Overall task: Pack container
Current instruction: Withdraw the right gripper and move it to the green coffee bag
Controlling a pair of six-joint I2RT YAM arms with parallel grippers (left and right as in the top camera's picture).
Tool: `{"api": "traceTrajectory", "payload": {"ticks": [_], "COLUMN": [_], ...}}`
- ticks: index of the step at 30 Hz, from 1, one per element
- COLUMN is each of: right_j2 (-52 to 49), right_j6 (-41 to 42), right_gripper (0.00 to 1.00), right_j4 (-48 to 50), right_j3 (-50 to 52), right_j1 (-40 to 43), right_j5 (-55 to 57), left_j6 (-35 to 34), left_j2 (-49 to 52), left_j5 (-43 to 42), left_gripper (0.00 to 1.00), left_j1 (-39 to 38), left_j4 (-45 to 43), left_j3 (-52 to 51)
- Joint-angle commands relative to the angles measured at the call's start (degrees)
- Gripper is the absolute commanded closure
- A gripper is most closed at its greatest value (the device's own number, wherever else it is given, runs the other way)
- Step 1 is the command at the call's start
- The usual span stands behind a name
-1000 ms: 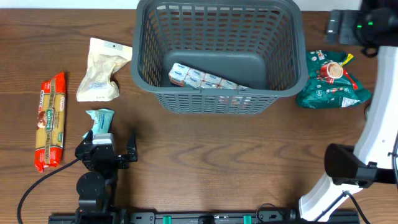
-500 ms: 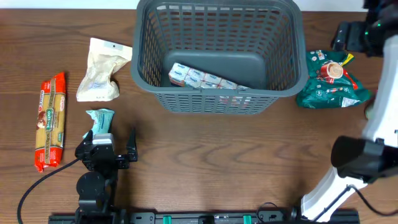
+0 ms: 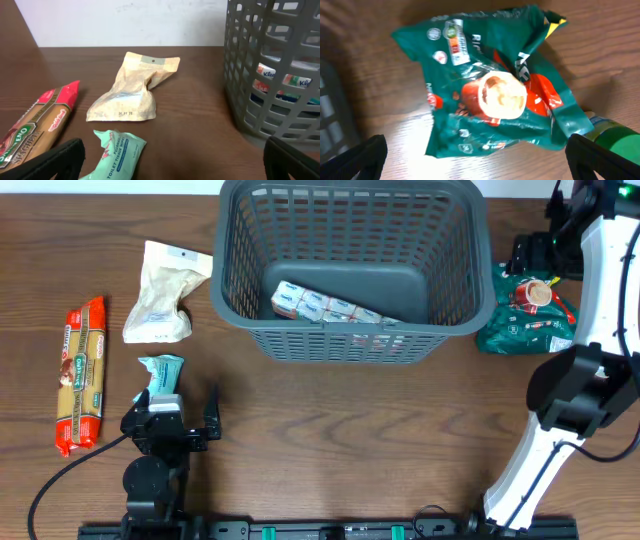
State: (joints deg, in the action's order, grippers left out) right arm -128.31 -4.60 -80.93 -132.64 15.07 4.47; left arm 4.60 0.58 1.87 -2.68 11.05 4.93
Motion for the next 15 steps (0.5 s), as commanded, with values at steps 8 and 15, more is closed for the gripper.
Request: {"api": "traceTrajectory", "payload": {"ticks": [8, 15], "right_j2": [-2.29, -2.32], "right_j6": [-6.34, -14.53], "right_gripper": [0.01, 0.01], "right_j4": [0.94, 1.03], "right_j3": [1.57, 4.55], "right_j1": [6.49, 7.04], "right_j5": [-7.74, -15.85], "left_j6": [0.72, 0.74], "left_j2": [-0.35, -0.35], "left_j5": [0.04, 0.04], "left_gripper": [0.01, 0.01], "left_j1": [0.26, 0.26], "left_j4": [0.31, 0.31], "left_j3": [-1.57, -1.57]}}
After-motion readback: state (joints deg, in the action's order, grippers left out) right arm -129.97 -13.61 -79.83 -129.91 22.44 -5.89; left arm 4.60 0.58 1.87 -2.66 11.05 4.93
